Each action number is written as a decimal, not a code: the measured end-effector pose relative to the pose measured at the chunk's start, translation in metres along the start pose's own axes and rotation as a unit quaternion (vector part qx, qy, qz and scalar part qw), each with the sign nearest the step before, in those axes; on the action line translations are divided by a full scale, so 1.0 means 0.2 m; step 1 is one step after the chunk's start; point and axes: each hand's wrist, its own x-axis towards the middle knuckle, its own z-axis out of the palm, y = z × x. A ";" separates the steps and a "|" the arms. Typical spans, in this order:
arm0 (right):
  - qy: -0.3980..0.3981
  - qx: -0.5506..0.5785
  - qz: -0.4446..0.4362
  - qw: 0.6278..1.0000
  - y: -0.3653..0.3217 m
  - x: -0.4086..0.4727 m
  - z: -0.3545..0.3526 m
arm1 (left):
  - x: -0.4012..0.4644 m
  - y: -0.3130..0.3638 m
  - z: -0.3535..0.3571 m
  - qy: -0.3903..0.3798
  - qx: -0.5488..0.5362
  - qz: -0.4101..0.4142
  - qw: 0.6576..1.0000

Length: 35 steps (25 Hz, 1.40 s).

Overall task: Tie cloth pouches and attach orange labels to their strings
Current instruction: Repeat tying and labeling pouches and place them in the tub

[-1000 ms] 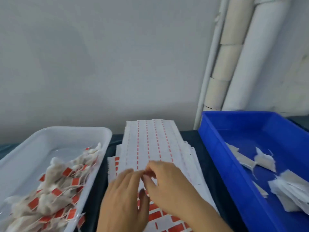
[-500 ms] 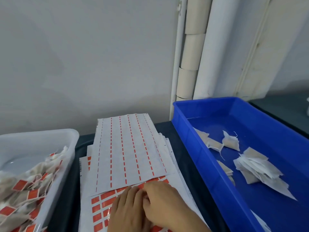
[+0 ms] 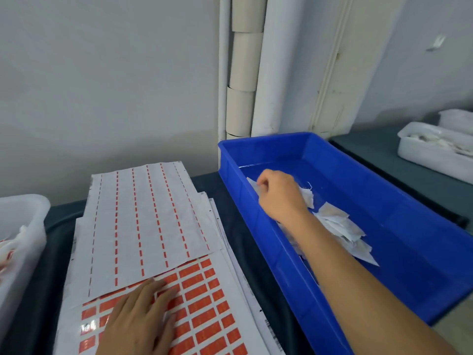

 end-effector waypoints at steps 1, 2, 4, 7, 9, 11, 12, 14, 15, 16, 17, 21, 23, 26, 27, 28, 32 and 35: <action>-0.018 -0.037 0.035 0.999 0.10 0.04 0.01 | 0.01 0.00 -0.01 0.002 -0.001 0.004 1.000; -0.045 -0.068 0.063 0.995 0.18 0.06 0.02 | 0.01 0.00 -0.01 0.007 -0.005 0.009 1.000; -0.114 -0.096 0.078 0.986 0.29 0.07 0.07 | 0.01 0.00 0.01 0.029 -0.012 0.016 0.999; -0.161 -0.118 0.067 0.978 0.33 0.06 0.15 | 0.01 -0.01 0.07 0.099 -0.029 0.044 0.994; -0.147 -0.102 0.075 0.981 0.32 0.07 0.17 | 0.02 -0.02 0.10 0.136 -0.049 0.051 0.988; -0.135 -0.075 0.068 0.986 0.30 0.08 0.20 | 0.02 -0.02 0.09 0.138 -0.059 0.054 0.987; -0.127 -0.070 0.057 0.988 0.29 0.08 0.21 | 0.02 -0.02 0.10 0.135 -0.058 0.055 0.988; -0.104 -0.065 0.036 0.992 0.28 0.08 0.22 | 0.03 -0.01 0.09 0.130 -0.056 0.052 0.989; -0.094 -0.063 0.031 0.993 0.28 0.08 0.23 | 0.03 -0.01 0.08 0.125 -0.057 0.048 0.989; -0.087 -0.066 0.027 0.994 0.28 0.08 0.24 | 0.03 -0.01 0.08 0.126 -0.062 0.047 0.989; -0.082 -0.075 0.027 0.993 0.28 0.08 0.24 | 0.03 -0.01 0.07 0.120 -0.060 0.047 0.990; -0.030 -0.055 0.057 0.996 0.30 0.11 0.23 | 0.02 -0.02 0.08 0.114 -0.055 0.051 0.991; 0.015 -0.025 0.062 0.998 0.30 0.12 0.21 | 0.01 -0.02 0.07 0.091 -0.052 0.040 0.994; 0.080 -0.004 0.043 0.996 0.27 0.13 0.15 | 0.01 -0.01 0.02 0.035 -0.040 0.025 0.998; 0.103 0.003 0.033 0.994 0.24 0.12 0.13 | 0.01 -0.01 -0.02 0.004 -0.049 0.017 0.999; 0.126 0.012 0.023 0.992 0.22 0.12 0.11 | 0.01 0.00 -0.04 -0.025 -0.064 -0.001 0.998; 0.211 0.092 -0.036 0.973 0.07 0.11 0.03 | -0.02 0.00 -0.06 -0.087 -0.157 -0.043 0.983; 0.234 0.145 -0.116 0.954 -0.10 0.07 -0.02 | -0.03 -0.02 -0.08 -0.098 -0.242 -0.119 0.958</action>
